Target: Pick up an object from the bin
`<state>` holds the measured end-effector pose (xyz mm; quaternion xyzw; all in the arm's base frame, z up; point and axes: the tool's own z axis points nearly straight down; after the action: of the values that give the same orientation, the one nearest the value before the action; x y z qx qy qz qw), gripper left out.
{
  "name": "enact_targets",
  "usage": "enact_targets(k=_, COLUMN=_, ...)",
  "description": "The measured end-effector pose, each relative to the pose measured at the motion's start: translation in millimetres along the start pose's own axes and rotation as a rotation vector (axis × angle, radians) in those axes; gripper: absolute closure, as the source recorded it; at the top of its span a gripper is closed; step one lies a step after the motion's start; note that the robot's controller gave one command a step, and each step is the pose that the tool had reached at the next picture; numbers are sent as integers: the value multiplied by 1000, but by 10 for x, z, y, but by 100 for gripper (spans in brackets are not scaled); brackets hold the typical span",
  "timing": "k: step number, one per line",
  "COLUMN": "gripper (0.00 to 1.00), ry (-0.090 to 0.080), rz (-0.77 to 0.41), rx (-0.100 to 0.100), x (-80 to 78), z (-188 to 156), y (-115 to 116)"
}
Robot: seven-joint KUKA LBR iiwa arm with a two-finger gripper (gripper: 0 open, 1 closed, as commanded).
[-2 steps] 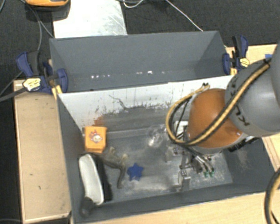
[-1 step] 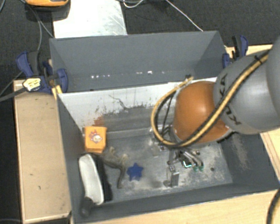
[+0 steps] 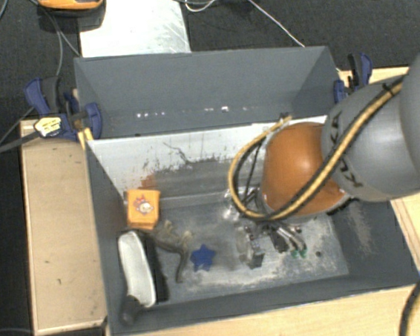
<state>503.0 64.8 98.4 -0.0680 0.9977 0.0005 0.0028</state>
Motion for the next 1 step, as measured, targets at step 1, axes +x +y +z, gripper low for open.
enact_targets(k=1, gripper=100, ry=0, rz=0, rx=0, x=0, z=0, y=0)
